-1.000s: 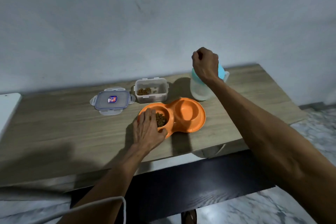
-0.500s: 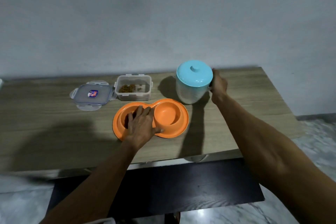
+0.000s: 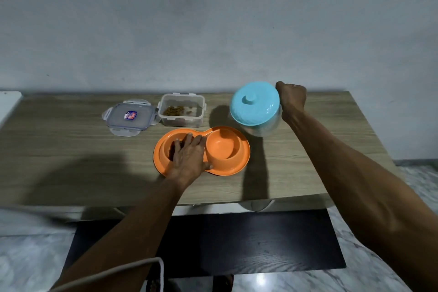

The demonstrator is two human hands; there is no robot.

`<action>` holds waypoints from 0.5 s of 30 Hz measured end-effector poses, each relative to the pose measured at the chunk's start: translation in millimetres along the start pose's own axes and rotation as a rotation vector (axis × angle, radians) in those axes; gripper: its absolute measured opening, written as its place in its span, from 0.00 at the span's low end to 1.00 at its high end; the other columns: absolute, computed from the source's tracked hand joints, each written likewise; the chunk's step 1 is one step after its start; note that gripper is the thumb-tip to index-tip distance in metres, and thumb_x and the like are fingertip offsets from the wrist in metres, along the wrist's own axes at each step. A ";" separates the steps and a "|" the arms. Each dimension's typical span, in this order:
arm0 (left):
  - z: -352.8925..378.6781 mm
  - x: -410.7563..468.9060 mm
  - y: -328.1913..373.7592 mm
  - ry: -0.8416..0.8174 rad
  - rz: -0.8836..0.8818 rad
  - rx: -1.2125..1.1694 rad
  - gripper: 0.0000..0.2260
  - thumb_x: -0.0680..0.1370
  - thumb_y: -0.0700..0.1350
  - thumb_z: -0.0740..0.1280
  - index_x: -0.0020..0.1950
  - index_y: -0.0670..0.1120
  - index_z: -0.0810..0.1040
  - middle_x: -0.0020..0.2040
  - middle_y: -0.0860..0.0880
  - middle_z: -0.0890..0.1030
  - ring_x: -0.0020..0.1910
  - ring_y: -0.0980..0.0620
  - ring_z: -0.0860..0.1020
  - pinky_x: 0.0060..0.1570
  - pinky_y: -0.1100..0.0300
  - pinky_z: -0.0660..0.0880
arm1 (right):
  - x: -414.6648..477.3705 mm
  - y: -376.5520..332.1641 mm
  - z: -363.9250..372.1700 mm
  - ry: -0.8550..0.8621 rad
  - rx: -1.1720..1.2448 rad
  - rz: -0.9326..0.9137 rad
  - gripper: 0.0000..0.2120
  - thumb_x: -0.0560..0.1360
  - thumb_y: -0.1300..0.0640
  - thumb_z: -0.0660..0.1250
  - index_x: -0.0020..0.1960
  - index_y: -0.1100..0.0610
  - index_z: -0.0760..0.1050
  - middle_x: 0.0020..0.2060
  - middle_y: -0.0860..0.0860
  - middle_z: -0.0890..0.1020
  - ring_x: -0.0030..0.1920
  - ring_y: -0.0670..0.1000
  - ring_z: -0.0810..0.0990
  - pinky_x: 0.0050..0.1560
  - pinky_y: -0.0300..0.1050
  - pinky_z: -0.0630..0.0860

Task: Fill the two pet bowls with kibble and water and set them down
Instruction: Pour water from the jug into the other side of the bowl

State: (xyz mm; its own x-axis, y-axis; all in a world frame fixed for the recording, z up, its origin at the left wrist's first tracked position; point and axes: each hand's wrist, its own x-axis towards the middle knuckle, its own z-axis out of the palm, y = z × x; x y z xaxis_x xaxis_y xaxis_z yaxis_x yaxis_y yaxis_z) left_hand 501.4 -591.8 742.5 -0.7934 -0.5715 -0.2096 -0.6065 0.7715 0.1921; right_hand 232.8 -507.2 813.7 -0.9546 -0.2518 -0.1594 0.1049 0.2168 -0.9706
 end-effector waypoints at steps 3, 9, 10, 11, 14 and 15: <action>-0.9 -0.6 1.1 0.001 0.001 -0.011 0.41 0.73 0.57 0.71 0.79 0.47 0.55 0.78 0.46 0.60 0.79 0.42 0.52 0.74 0.37 0.48 | -6.8 -3.9 -0.1 -0.003 -0.132 -0.109 0.19 0.65 0.60 0.66 0.24 0.55 0.57 0.22 0.49 0.58 0.32 0.51 0.57 0.33 0.47 0.61; -3.3 0.7 2.1 -0.006 0.006 -0.006 0.41 0.72 0.58 0.72 0.79 0.47 0.56 0.78 0.46 0.61 0.79 0.42 0.52 0.75 0.37 0.48 | -19.2 -9.3 1.7 0.006 -0.296 -0.248 0.19 0.66 0.59 0.65 0.22 0.56 0.59 0.21 0.49 0.59 0.29 0.51 0.57 0.35 0.44 0.63; -2.9 0.7 1.9 -0.006 0.007 -0.007 0.41 0.72 0.58 0.72 0.79 0.47 0.55 0.78 0.46 0.61 0.79 0.42 0.52 0.75 0.37 0.47 | -20.7 -9.4 2.3 0.001 -0.319 -0.271 0.19 0.66 0.59 0.65 0.22 0.56 0.59 0.21 0.49 0.59 0.29 0.50 0.57 0.34 0.44 0.63; -2.3 0.8 1.8 -0.005 0.008 -0.007 0.42 0.72 0.58 0.72 0.79 0.47 0.55 0.78 0.46 0.61 0.79 0.42 0.52 0.75 0.37 0.47 | -22.1 -9.2 2.6 -0.006 -0.339 -0.294 0.19 0.66 0.59 0.65 0.22 0.56 0.58 0.21 0.49 0.59 0.28 0.50 0.58 0.34 0.44 0.63; -0.6 0.5 0.8 -0.005 0.005 -0.001 0.42 0.72 0.58 0.72 0.79 0.47 0.55 0.78 0.46 0.61 0.79 0.42 0.52 0.74 0.37 0.47 | -26.1 -9.1 2.9 -0.025 -0.393 -0.373 0.18 0.65 0.59 0.64 0.22 0.56 0.59 0.22 0.52 0.60 0.28 0.51 0.59 0.33 0.44 0.62; 0.0 0.9 0.5 -0.004 0.005 0.003 0.42 0.72 0.58 0.72 0.79 0.47 0.55 0.78 0.46 0.61 0.79 0.42 0.52 0.74 0.37 0.47 | -26.9 -9.0 3.1 -0.029 -0.409 -0.395 0.17 0.65 0.58 0.64 0.22 0.56 0.59 0.22 0.53 0.60 0.29 0.52 0.59 0.33 0.44 0.62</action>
State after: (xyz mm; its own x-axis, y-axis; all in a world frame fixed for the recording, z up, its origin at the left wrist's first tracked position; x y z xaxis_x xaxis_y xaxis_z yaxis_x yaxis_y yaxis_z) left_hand 500.3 -591.9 742.4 -0.7961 -0.5667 -0.2123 -0.6025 0.7751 0.1901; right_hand 258.4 -505.3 826.2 -0.8908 -0.4123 0.1907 -0.3803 0.4471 -0.8096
